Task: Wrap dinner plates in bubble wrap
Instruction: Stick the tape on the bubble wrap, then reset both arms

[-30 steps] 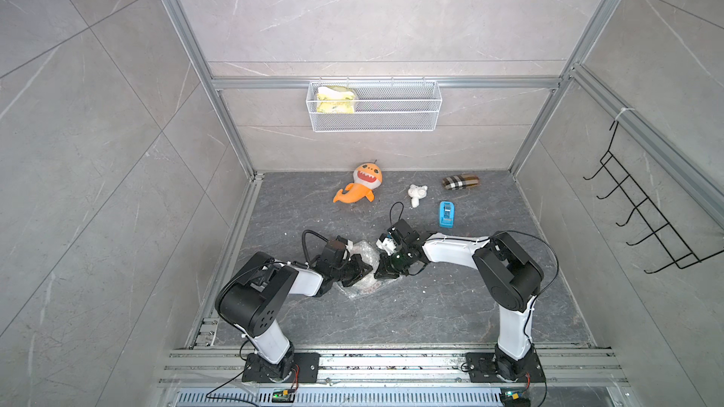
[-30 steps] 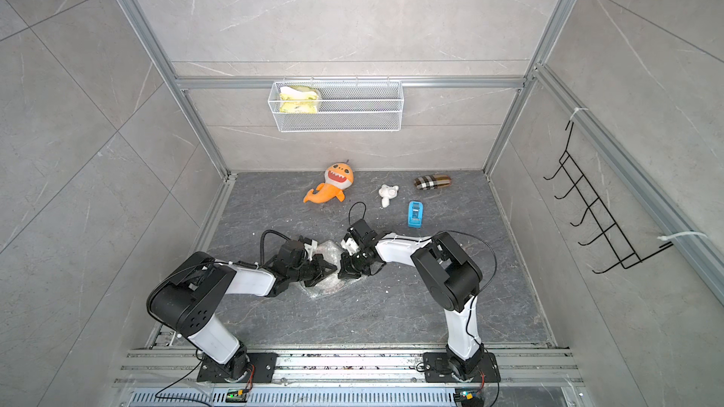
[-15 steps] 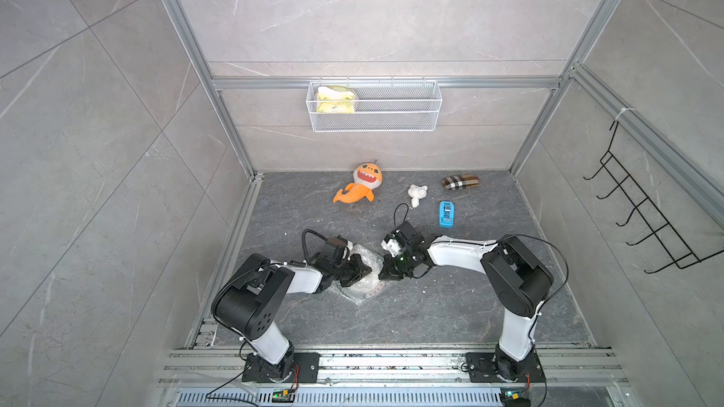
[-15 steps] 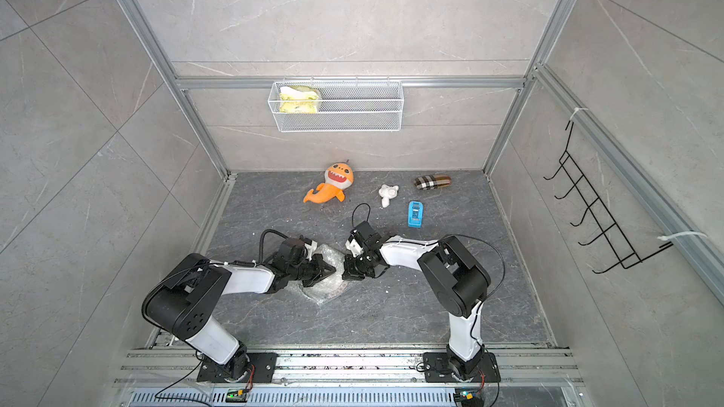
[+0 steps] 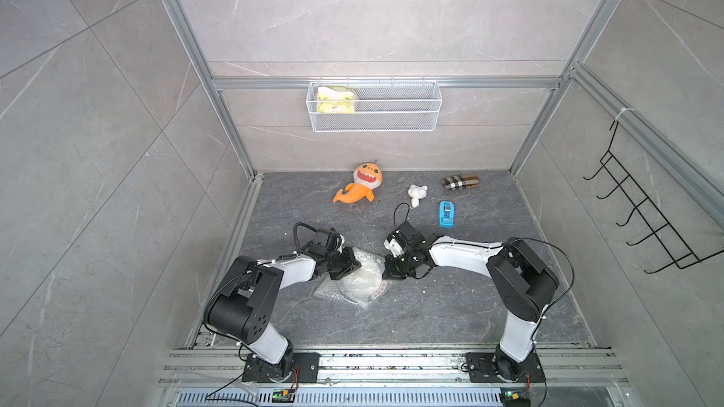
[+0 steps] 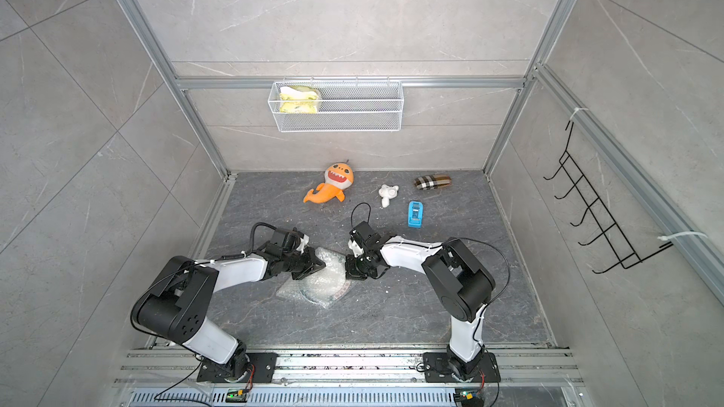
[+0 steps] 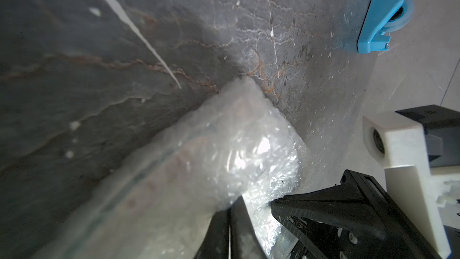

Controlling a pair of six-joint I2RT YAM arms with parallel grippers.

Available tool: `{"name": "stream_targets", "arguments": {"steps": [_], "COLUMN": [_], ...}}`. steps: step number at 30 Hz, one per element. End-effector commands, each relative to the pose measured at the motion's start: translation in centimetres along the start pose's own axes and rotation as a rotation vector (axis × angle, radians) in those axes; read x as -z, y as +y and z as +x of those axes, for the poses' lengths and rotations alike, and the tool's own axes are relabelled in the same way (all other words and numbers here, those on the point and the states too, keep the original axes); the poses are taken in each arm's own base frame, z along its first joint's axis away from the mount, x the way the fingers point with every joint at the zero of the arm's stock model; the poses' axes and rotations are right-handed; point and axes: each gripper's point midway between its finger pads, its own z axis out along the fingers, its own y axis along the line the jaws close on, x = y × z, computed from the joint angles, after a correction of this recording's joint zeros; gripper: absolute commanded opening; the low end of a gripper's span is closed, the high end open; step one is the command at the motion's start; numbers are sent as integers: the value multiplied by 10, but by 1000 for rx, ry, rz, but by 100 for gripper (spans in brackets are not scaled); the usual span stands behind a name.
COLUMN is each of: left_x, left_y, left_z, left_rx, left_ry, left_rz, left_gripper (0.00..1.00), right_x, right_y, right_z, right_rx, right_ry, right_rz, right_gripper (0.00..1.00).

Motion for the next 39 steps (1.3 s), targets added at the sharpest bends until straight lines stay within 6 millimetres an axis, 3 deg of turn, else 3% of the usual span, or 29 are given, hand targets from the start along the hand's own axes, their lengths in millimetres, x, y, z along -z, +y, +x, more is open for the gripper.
{"name": "stream_targets", "arguments": {"steps": [1,3,8,11,15,19,21,24,26,28,29,31,33,34,39], "left_x": [26,42,75,87,95,111,125,157,179,195,203,212,221,223,227], "left_y": [-9,-26,-44,-43,-38,-16,-3,21,42,59,67,73,88,96,108], "left_z": [-17,-24,-32,-33,-28,-28,-33,-53,-71,-87,-96,-112,-128,-134,-147], "left_rx": [-43,-67,-86,-80,-73,-37,-28,-54,-101,-134,-134,-131,-124,-140,-308], "left_ry": [-69,-107,-169,-183,-184,-221,-267,-386,-488,-573,-620,-700,-821,-875,-959], "left_rz": [-46,-13,36,44,40,6,-10,-123,-264,-374,-419,-447,-522,-552,-678], "left_gripper": [9,10,11,11,11,13,16,27,41,51,63,72,79,99,100], "right_x": [16,29,58,68,66,84,101,135,163,187,197,214,225,230,243], "right_y": [-22,-7,22,33,47,41,25,-19,-61,-94,-111,-139,-161,-170,-203], "right_z": [18,10,-9,-20,-28,-40,-50,-68,-80,-87,-91,-96,-99,-99,-85], "right_rx": [-62,-46,-9,3,15,10,5,8,9,27,38,43,29,25,-1], "right_ry": [43,3,-91,-133,-143,-228,-300,-438,-564,-660,-703,-769,-821,-850,-969], "right_rz": [122,82,1,-35,-103,-112,-102,26,201,355,440,580,685,731,838], "right_gripper": [5,6,8,8,8,9,13,26,61,78,87,99,100,100,100]}}
